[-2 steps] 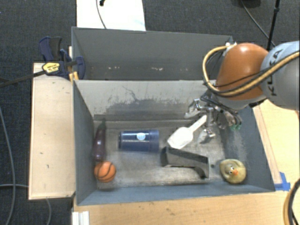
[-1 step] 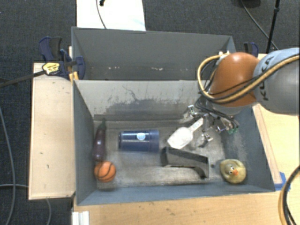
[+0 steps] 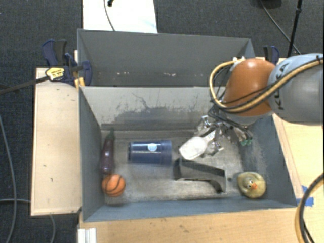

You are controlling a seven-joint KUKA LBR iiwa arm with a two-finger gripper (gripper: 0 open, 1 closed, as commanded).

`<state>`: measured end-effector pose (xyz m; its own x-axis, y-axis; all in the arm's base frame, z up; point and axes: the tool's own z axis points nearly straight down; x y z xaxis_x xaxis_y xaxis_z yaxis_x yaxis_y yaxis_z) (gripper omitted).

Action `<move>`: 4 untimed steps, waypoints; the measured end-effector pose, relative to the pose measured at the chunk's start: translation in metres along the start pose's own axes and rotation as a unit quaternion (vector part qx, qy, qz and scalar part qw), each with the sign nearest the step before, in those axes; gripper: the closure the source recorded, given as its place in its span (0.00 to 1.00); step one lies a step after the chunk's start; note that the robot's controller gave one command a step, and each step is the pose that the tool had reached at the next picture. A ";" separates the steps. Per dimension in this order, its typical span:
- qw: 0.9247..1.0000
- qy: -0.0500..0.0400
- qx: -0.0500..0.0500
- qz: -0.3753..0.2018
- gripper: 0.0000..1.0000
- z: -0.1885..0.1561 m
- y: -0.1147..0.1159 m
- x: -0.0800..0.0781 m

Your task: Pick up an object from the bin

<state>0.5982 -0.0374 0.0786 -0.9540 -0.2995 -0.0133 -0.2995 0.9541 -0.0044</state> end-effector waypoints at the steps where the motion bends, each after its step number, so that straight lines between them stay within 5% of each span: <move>1: 1.000 0.000 0.000 0.000 1.00 0.000 0.000 0.000; 4: 1.000 0.003 -0.001 0.003 1.00 -0.061 -0.001 -0.003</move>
Offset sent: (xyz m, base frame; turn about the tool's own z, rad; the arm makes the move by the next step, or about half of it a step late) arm -0.0001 -0.0002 0.0169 0.0000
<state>0.6009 -0.0372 0.1397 -0.9557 -0.2941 -0.0081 -0.2941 0.9558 -0.0018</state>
